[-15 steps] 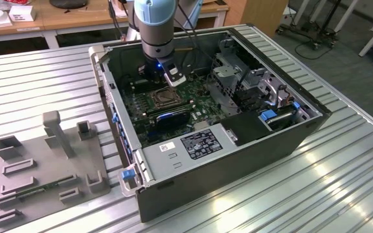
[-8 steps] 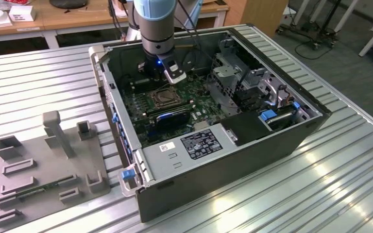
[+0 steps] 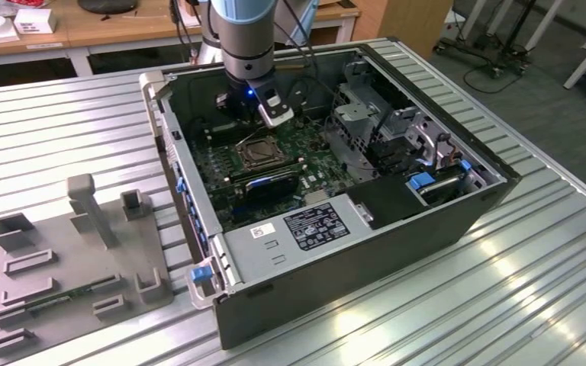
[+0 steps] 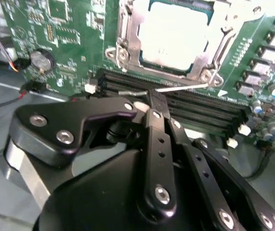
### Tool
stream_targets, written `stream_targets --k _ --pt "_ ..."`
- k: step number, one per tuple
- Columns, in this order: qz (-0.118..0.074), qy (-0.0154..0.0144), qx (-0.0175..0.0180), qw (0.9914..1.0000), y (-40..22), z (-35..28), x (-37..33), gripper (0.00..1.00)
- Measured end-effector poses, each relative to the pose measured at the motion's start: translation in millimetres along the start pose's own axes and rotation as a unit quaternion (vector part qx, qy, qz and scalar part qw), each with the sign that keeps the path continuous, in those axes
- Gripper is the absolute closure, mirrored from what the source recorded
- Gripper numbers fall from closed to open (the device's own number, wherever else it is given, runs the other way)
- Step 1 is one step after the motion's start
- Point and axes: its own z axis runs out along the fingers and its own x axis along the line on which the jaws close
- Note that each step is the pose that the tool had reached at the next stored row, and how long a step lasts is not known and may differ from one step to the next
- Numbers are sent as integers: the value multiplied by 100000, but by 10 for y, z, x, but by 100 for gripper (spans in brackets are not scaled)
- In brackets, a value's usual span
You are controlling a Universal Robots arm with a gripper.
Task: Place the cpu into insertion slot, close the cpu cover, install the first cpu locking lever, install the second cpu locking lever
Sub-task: 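Install the first cpu locking lever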
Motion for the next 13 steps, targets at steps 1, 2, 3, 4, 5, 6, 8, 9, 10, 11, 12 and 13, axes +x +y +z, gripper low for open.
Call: stream_targets --k 1,2,3,4,5,6,8,9,10,11,12,13 --pt "0 0 6 100000 0 -1 0 89" --pt "-1 2 9 100000 0 -1 0 89" --pt "4 0 11 100000 0 -2 1 89" --pt "2 4 19 100000 0 -1 1 89" --pt "-2 -10 13 100000 -2 4 1 89" --pt "-10 -40 4 100000 -5 12 2 89" --pt "-42 -164 -53 100000 -13 37 4 89" --pt "-64 -238 -78 100000 -16 48 5 89" --pt "-88 -318 -107 99999 -20 60 6 89" --pt "-107 -378 -133 99999 -24 74 7 89" --pt "-122 -421 -150 99999 -29 89 8 89" --pt "-132 -457 -164 99999 -34 105 9 89"
